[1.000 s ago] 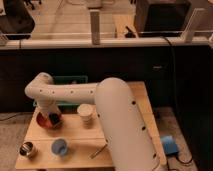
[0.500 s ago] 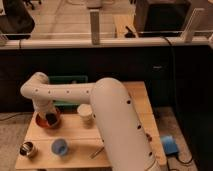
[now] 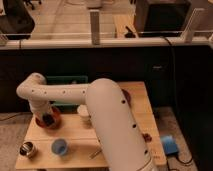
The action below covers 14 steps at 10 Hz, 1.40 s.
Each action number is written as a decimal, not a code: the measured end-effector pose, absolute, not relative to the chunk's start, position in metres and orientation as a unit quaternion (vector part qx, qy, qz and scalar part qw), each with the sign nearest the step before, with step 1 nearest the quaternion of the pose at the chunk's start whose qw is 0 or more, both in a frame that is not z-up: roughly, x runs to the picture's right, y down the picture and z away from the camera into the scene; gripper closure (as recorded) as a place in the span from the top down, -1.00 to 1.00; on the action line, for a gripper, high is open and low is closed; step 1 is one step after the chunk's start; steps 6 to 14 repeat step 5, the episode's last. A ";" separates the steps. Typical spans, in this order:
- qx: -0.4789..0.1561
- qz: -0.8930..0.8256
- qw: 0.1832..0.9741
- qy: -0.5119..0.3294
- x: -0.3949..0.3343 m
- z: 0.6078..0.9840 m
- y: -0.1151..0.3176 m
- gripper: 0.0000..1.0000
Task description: Wipe red bowl with eraser
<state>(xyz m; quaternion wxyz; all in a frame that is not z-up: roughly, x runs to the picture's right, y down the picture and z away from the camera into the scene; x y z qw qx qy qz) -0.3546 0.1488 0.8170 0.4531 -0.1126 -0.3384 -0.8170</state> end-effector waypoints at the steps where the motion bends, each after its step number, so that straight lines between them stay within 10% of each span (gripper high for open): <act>1: -0.115 -0.819 0.439 -0.351 -0.363 0.815 0.160 -1.00; 14: -0.121 -0.817 0.431 -0.364 -0.360 0.804 0.176 -1.00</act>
